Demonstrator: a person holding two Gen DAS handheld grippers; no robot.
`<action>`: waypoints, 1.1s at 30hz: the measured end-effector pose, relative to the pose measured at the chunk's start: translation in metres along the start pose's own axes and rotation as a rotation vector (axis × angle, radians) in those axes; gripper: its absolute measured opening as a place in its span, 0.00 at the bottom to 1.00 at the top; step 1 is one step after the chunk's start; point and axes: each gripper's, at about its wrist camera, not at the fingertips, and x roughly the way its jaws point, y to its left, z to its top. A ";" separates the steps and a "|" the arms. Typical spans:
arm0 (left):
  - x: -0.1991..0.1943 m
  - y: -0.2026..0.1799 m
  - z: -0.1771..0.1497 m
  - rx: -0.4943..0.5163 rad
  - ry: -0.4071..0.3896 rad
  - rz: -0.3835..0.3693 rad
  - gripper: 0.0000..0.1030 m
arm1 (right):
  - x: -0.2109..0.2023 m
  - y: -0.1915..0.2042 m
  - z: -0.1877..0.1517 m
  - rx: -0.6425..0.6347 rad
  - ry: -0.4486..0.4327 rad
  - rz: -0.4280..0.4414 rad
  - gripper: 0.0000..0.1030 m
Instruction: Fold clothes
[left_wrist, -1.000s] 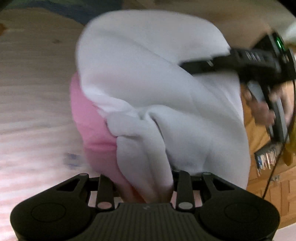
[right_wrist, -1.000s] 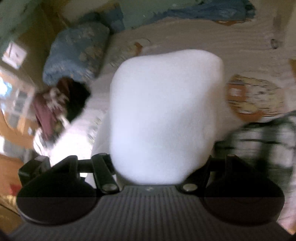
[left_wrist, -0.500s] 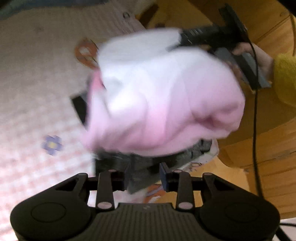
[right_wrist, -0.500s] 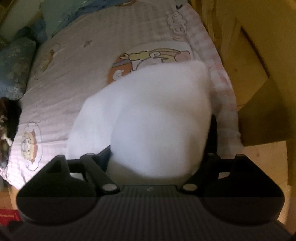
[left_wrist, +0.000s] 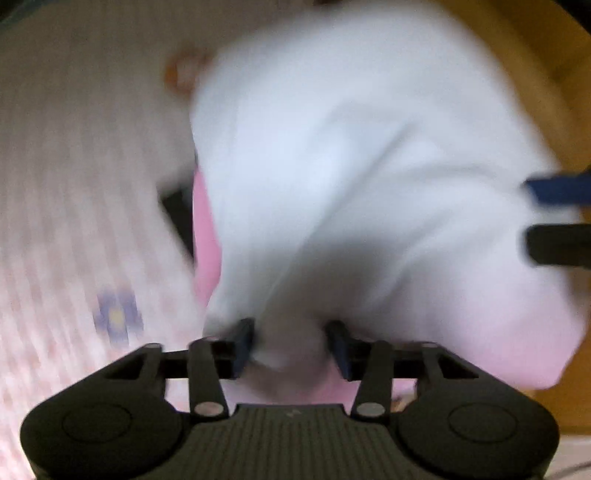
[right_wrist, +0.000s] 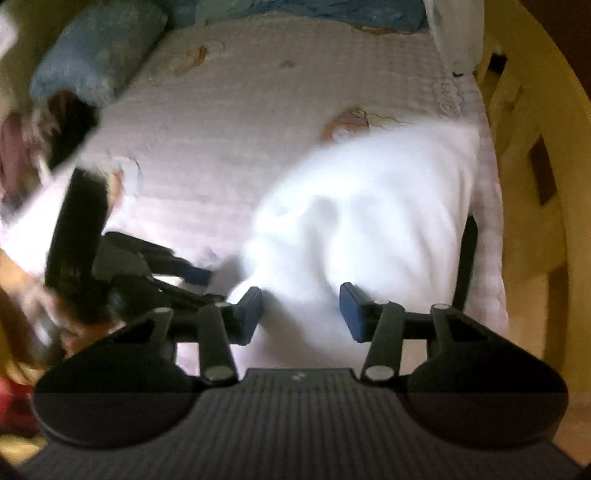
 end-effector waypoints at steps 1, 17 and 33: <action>0.006 -0.006 -0.009 0.024 0.032 0.012 0.52 | 0.006 0.006 -0.012 -0.032 0.030 -0.013 0.47; -0.163 0.006 -0.034 0.121 -0.137 0.103 0.74 | -0.038 0.028 -0.009 0.188 -0.017 -0.238 0.57; -0.250 0.020 -0.088 0.195 -0.212 0.142 0.88 | -0.099 0.097 -0.019 0.470 -0.138 -0.285 0.64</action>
